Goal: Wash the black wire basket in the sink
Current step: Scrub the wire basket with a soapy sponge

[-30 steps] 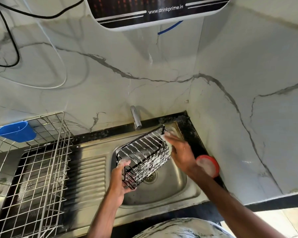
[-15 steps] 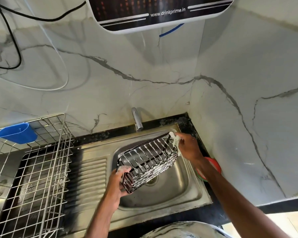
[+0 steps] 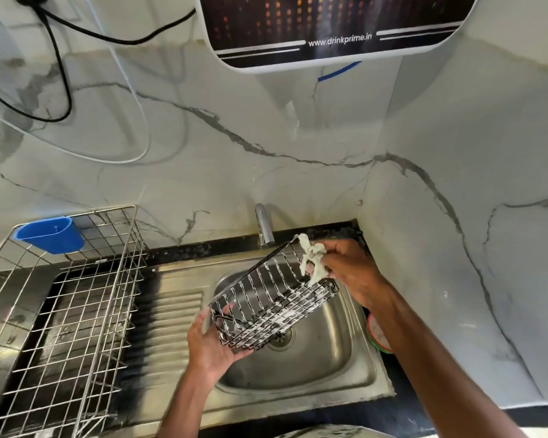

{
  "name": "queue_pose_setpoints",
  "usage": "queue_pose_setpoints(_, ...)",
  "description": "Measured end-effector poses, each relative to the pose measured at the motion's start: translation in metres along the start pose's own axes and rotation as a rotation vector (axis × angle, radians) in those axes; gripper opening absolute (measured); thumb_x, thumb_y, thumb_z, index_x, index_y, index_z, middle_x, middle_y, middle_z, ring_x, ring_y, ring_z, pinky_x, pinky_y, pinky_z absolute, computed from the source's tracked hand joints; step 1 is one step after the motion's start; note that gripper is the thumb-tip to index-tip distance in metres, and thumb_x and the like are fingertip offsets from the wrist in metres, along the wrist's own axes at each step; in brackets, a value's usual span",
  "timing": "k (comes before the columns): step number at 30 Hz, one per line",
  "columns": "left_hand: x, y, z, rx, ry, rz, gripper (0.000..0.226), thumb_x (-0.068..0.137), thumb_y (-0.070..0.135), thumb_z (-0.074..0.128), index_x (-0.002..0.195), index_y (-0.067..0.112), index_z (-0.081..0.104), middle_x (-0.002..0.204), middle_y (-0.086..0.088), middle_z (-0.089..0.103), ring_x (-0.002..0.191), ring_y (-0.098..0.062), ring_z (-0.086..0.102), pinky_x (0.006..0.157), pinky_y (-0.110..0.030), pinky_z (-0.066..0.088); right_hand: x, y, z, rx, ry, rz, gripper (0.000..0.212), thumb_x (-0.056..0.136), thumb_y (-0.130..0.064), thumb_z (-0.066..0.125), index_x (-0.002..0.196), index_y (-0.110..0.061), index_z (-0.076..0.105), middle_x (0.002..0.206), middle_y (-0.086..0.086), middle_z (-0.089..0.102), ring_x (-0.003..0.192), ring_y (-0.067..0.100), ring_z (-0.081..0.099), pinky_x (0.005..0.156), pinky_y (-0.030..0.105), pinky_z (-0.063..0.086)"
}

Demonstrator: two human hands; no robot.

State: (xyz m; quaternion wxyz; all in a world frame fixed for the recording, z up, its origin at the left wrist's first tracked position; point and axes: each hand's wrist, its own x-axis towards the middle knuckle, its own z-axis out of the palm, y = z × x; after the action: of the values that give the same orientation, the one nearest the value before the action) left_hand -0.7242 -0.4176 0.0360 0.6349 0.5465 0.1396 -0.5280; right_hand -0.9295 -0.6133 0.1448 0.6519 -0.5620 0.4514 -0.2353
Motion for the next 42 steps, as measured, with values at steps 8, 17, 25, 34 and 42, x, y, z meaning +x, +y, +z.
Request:
queue_pose_setpoints(8,-0.01,-0.014,0.034,0.581,0.049,0.064,0.055,0.097,0.06,0.049,0.138,0.024,0.053,0.143,-0.014,0.052,0.122,-0.033,0.054,0.105,-0.045,0.044,-0.011,0.016,0.051,-0.317,-0.021,-0.051,0.044,0.085,0.005,0.064,0.113,-0.027,0.074,0.089,-0.004,0.078,0.074,0.019,0.075,0.063,0.041,0.06)
queue_pose_setpoints(17,-0.024,-0.02,0.067,0.702,-0.187,0.039,0.065,0.107,0.051,0.045,0.162,0.031,0.016,0.165,-0.023,0.025,0.127,-0.045,0.055,0.092,-0.056,0.058,-0.021,0.041,0.055,-0.509,-0.052,-0.046,0.045,0.089,0.007,0.06,0.128,-0.014,0.067,0.116,0.006,0.073,0.046,0.0,0.061,0.039,0.02,0.043)
queue_pose_setpoints(25,-0.028,-0.028,0.081,0.656,-0.087,-0.004,0.02,0.103,0.041,0.055,0.117,0.028,0.05,0.164,-0.018,0.027,0.136,-0.051,0.04,0.107,-0.074,0.038,-0.029,0.049,0.043,-0.517,-0.106,-0.046,0.045,0.085,0.004,0.063,0.115,-0.027,0.074,0.108,-0.004,0.076,0.079,-0.003,0.07,0.057,0.015,0.054)
queue_pose_setpoints(34,-0.03,-0.031,0.071,0.678,-0.049,0.059,0.03,0.092,0.04,0.06,0.113,0.019,0.064,0.156,-0.013,0.036,0.12,-0.044,0.048,0.099,-0.061,0.052,-0.006,0.019,0.006,-0.548,0.114,-0.342,0.037,0.091,0.008,0.061,0.117,-0.015,0.074,0.111,-0.003,0.074,0.081,-0.009,0.067,0.067,0.004,0.051)
queue_pose_setpoints(42,-0.04,-0.028,0.079,0.7,-0.079,0.129,0.054,0.078,0.058,0.061,0.117,0.021,0.062,0.111,0.004,0.046,0.1,-0.027,0.054,0.074,-0.044,0.06,0.003,0.064,0.046,-0.664,0.058,-0.579,0.047,0.097,0.008,0.05,0.134,-0.019,0.06,0.125,0.008,0.07,0.091,0.014,0.075,0.076,0.024,0.062)
